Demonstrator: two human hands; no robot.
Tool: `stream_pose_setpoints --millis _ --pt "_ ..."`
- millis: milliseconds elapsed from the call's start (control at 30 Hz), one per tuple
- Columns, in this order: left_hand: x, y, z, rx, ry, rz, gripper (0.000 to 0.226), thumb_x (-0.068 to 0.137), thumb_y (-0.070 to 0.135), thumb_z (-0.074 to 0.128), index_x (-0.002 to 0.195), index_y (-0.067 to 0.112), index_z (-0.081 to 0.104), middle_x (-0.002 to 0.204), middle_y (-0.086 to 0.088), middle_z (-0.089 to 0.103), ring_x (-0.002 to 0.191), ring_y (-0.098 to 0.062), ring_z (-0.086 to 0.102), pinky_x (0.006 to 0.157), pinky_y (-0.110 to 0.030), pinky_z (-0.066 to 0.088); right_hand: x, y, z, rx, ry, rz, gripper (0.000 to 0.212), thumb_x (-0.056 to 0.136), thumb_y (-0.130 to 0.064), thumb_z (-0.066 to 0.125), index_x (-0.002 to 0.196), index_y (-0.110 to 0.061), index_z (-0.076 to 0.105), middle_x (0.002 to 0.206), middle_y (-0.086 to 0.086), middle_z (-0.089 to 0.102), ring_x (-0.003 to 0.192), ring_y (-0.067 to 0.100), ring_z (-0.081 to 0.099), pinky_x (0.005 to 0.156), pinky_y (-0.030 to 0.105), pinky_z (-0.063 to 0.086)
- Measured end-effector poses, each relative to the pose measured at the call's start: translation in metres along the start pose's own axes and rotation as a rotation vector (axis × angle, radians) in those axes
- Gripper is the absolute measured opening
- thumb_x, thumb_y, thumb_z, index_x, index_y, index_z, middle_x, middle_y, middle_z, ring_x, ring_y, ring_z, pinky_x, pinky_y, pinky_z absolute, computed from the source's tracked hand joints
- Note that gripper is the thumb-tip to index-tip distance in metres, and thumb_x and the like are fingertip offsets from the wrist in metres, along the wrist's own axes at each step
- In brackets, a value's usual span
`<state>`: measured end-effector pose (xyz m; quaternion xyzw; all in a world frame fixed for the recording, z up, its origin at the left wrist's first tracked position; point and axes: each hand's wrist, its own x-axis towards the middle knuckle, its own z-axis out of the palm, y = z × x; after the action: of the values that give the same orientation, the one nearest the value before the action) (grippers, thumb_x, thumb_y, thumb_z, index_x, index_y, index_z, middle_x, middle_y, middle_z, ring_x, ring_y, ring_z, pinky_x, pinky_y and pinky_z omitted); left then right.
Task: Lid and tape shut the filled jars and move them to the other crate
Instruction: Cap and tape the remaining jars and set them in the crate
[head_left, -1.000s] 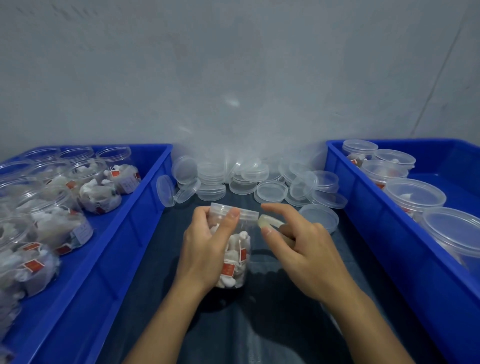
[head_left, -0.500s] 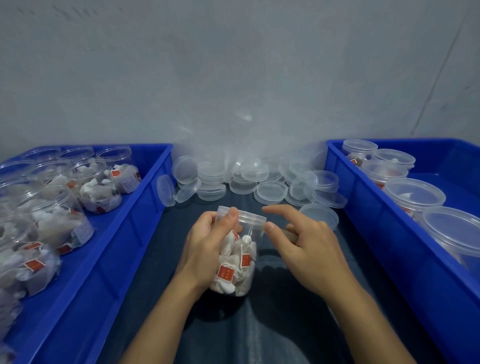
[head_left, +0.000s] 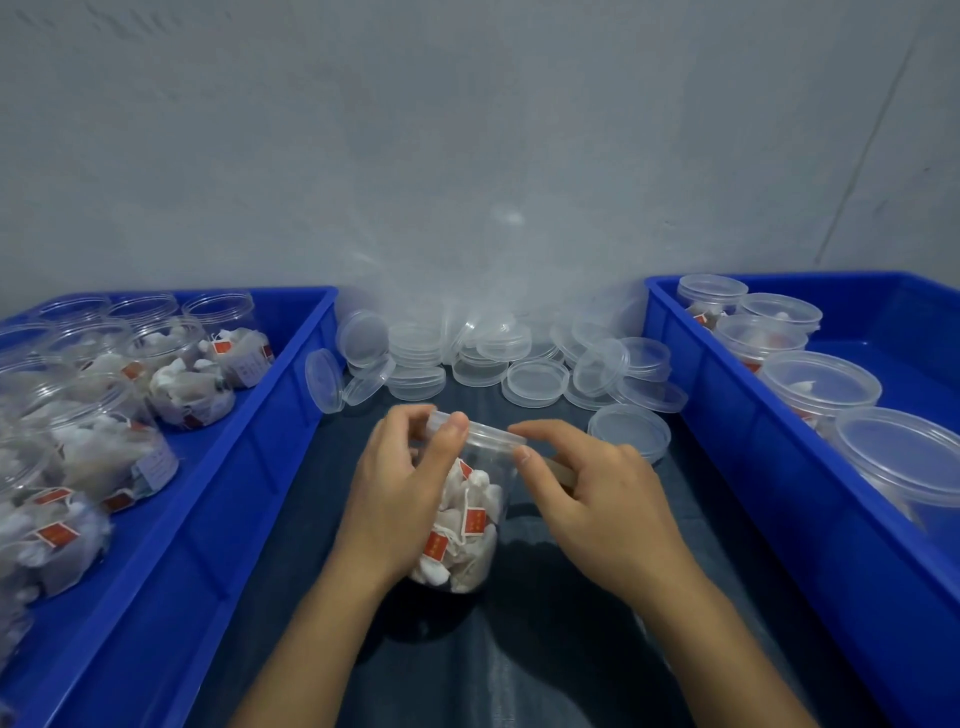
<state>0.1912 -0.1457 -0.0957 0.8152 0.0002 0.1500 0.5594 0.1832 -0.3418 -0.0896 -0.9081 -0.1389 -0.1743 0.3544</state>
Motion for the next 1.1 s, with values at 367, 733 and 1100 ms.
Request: stream_pose_setpoints --millis 367,733,1100 --pt "-0.005 0.005 0.003 0.135 0.001 0.026 0.078 0.069 0.084 0.061 0.135 0.045 0.048 0.114 0.018 0.068 0.105 -0.003 0.066 0.094 -0.040 0.056 -0.003 -0.005 0.002 0.045 -0.005 -0.014 0.040 0.098 -0.045 0.040 0.131 -0.044 0.062 0.059 -0.015 0.057 0.066 0.011 0.056 0.071 0.042 0.049" --pt "-0.001 0.001 0.003 -0.205 -0.046 -0.107 0.060 0.074 0.065 0.073 0.124 0.034 0.061 0.107 0.011 0.075 0.098 -0.004 0.073 0.083 -0.025 0.054 0.001 0.003 -0.001 -0.021 0.058 0.004 0.024 0.099 -0.051 0.054 0.120 -0.045 0.063 0.058 -0.026 0.055 0.061 0.010 0.049 0.069 0.039 0.049" --pt "-0.002 0.002 -0.001 -0.365 -0.160 -0.176 0.055 0.081 0.053 0.072 0.128 0.026 0.064 0.114 -0.006 0.076 0.099 -0.021 0.076 0.086 -0.038 0.059 0.002 0.002 0.001 -0.078 0.060 0.001 0.033 0.096 -0.062 0.049 0.129 -0.059 0.054 0.064 -0.022 0.062 0.083 0.012 0.067 0.077 0.040 0.053"
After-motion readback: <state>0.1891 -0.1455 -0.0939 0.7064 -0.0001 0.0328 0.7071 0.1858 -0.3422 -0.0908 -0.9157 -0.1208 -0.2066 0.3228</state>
